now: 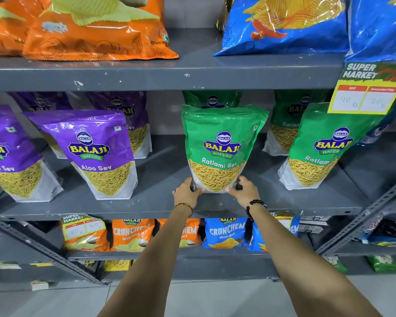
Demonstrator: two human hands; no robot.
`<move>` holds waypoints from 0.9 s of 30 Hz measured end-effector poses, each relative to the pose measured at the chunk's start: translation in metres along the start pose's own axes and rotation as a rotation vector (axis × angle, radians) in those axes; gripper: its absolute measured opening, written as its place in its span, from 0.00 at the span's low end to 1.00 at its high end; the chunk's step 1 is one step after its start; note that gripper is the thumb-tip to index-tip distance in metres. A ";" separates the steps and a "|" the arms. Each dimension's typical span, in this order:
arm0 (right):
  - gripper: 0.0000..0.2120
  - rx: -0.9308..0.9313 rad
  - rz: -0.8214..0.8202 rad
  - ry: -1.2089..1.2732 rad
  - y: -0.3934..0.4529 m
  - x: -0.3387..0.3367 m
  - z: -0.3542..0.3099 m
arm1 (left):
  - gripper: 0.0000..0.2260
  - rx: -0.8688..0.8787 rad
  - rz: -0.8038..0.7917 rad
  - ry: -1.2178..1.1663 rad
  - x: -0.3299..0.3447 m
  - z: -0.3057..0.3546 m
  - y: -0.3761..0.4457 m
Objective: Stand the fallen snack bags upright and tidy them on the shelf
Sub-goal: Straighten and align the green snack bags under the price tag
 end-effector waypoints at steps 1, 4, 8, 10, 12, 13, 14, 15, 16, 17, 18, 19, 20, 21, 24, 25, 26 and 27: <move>0.17 -0.001 0.002 0.000 0.000 0.000 0.000 | 0.17 0.001 0.000 -0.001 -0.001 0.001 -0.001; 0.17 -0.002 0.003 0.001 -0.002 0.000 -0.001 | 0.17 0.000 -0.002 0.000 -0.001 0.001 -0.002; 0.18 -0.003 -0.002 0.001 -0.002 -0.001 -0.004 | 0.16 0.003 0.002 0.002 -0.002 0.001 -0.001; 0.19 0.002 -0.003 -0.003 -0.003 0.000 -0.005 | 0.16 0.005 0.003 -0.001 -0.002 0.001 -0.001; 0.19 0.007 -0.005 -0.009 -0.004 0.000 -0.005 | 0.16 0.007 0.004 -0.005 -0.002 0.001 -0.002; 0.19 0.008 -0.007 -0.005 -0.004 0.000 -0.005 | 0.16 0.008 0.006 -0.009 -0.002 0.001 -0.002; 0.19 0.009 -0.012 0.001 -0.005 0.000 -0.005 | 0.16 0.009 0.008 -0.013 -0.002 0.001 -0.003; 0.18 0.011 -0.016 0.007 -0.005 0.001 -0.005 | 0.16 0.009 0.010 -0.016 -0.003 0.002 -0.003; 0.18 0.014 -0.021 0.009 -0.005 0.001 -0.005 | 0.16 0.010 0.011 -0.020 -0.003 0.002 -0.004; 0.18 0.017 -0.024 0.007 -0.005 0.001 -0.005 | 0.16 0.010 0.011 -0.023 -0.003 0.002 -0.004; 0.19 0.021 -0.027 0.003 -0.005 0.001 -0.005 | 0.16 0.011 0.011 -0.026 -0.002 0.002 -0.004; 0.19 0.025 -0.029 0.000 -0.005 0.001 -0.005 | 0.16 0.012 0.011 -0.028 -0.002 0.002 -0.005; 0.19 0.028 -0.030 -0.002 -0.005 0.001 -0.005 | 0.16 0.012 0.010 -0.028 -0.003 0.002 -0.005; 0.19 0.031 -0.030 -0.003 -0.005 0.000 -0.005 | 0.16 0.012 0.010 -0.027 -0.002 0.002 -0.005; 0.19 0.032 -0.028 -0.002 -0.005 0.001 -0.006 | 0.16 0.009 0.006 -0.025 -0.002 0.002 -0.005; 0.19 0.033 -0.027 0.001 -0.005 0.001 -0.005 | 0.16 0.010 0.005 -0.024 -0.002 0.002 -0.005; 0.19 0.033 -0.027 0.003 -0.005 0.001 -0.005 | 0.16 0.010 0.005 -0.022 -0.002 0.002 -0.005; 0.19 0.031 -0.026 0.002 -0.005 0.001 -0.005 | 0.16 0.011 0.005 -0.017 -0.002 0.002 -0.005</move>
Point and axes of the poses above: each hand's wrist, its own y-axis towards the middle knuckle, its own x-axis out of the palm, z = x × y, the point moved 8 cm from there along y, towards the middle knuckle, and after that the axes turned 12 degrees about -z, right-handed, at the moved point
